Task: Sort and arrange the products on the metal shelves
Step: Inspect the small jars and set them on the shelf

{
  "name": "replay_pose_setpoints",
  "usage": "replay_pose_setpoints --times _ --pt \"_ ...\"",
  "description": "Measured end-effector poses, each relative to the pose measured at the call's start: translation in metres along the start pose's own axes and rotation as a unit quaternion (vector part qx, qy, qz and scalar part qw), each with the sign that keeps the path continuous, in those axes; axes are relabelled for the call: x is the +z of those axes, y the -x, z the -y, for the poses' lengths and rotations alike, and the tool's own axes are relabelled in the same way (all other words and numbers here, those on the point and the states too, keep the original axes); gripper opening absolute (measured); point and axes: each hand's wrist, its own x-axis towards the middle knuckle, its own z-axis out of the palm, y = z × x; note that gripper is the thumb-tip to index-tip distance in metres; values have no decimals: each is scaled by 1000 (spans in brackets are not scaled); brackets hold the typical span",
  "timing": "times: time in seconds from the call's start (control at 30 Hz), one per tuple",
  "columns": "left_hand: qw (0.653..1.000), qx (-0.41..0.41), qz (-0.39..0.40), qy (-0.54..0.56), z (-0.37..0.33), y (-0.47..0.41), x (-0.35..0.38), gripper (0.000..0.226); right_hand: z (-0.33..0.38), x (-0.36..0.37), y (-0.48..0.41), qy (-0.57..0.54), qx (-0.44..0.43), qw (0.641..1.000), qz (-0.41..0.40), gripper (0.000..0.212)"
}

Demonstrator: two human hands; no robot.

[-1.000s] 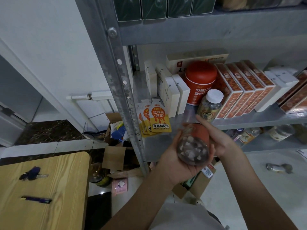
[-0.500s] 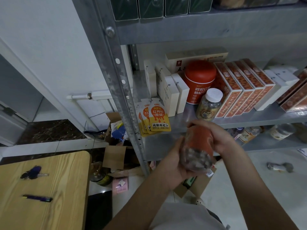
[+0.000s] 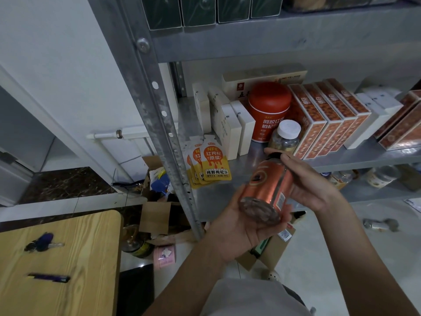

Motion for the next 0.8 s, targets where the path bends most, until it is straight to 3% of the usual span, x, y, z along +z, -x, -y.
replay_pose_setpoints --times 0.03,0.07,0.13,0.17,0.2,0.23,0.3,0.37,0.43,0.5,0.57,0.6,0.67,0.73,0.8 --pt "993 36 -60 -92 0 -2 0 81 1 0 0 16 4 1000 -19 30" --pt "965 91 -144 -202 0 -5 -2 76 2 1 1 38 10 998 -42 31" --pt "852 205 -259 -406 0 -9 -4 70 3 8 1 95 21 989 -109 35" --pt "802 241 -262 -480 0 -10 -4 71 2 12 0 123 27 981 -150 35" --pt "773 267 -238 -523 1 -11 -5 70 2 16 -2 149 29 970 -191 33" --pt "768 277 -205 -539 2 -12 -8 70 2 18 -2 172 26 959 -223 28" --pt "813 255 -161 -499 -3 -14 -16 72 6 19 -1 205 16 949 -238 24" --pt "893 216 -119 -377 -7 -13 -21 69 12 15 4 195 24 968 -158 36" --pt "947 172 -77 -261 -7 -12 -23 64 17 8 10 153 32 986 -60 56" --pt "964 155 -54 -208 -8 -10 -27 61 21 3 14 130 22 991 -15 62" --pt "954 169 -75 -237 -6 -14 -30 55 23 3 17 141 5 990 -20 62" --pt "923 193 -112 -314 -7 -16 -32 51 23 5 17 160 1 986 -36 63" --pt "789 271 -191 -518 -8 -19 -32 44 21 11 17 219 -3 971 -98 61" --pt "667 335 -182 -641 -7 -23 -30 47 17 19 13 277 -16 943 -181 50" --pt "587 336 -183 -714 -5 -28 -28 65 10 25 8 310 -26 920 -237 44"
